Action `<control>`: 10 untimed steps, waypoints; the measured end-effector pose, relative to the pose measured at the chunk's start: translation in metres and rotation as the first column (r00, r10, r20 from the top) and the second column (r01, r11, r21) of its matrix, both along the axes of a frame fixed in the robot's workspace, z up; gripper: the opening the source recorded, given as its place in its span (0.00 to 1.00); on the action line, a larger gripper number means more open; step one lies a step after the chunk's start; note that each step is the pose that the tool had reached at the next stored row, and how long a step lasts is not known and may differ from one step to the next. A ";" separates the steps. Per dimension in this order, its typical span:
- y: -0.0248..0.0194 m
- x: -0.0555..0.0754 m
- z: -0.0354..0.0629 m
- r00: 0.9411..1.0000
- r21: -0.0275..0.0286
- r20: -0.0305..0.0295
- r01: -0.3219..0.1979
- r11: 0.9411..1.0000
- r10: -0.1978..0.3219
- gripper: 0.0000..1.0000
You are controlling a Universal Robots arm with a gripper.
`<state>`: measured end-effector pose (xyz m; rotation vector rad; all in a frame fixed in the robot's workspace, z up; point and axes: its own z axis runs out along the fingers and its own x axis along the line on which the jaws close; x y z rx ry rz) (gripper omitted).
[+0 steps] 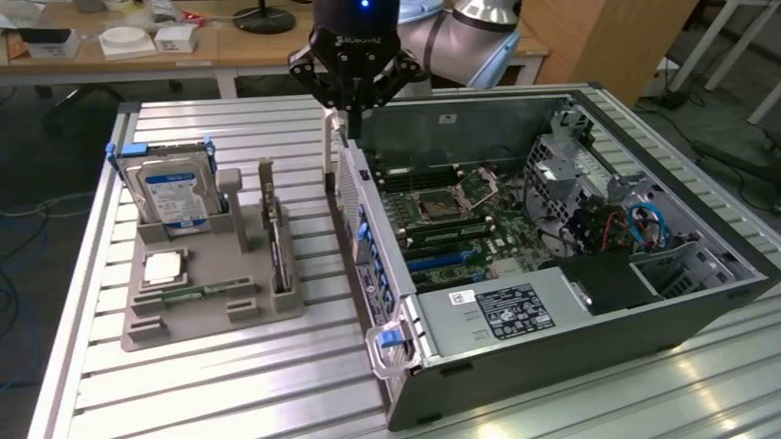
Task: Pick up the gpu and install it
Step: 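Reach for the gpu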
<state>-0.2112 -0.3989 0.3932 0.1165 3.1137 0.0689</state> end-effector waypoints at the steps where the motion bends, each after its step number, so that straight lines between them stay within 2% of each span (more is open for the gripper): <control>1: 0.0000 -0.002 0.0000 1.000 0.000 0.000 0.000 1.000 0.000 0.10; 10: 0.0000 -0.027 0.0000 1.000 0.000 0.000 0.000 1.000 0.000 0.10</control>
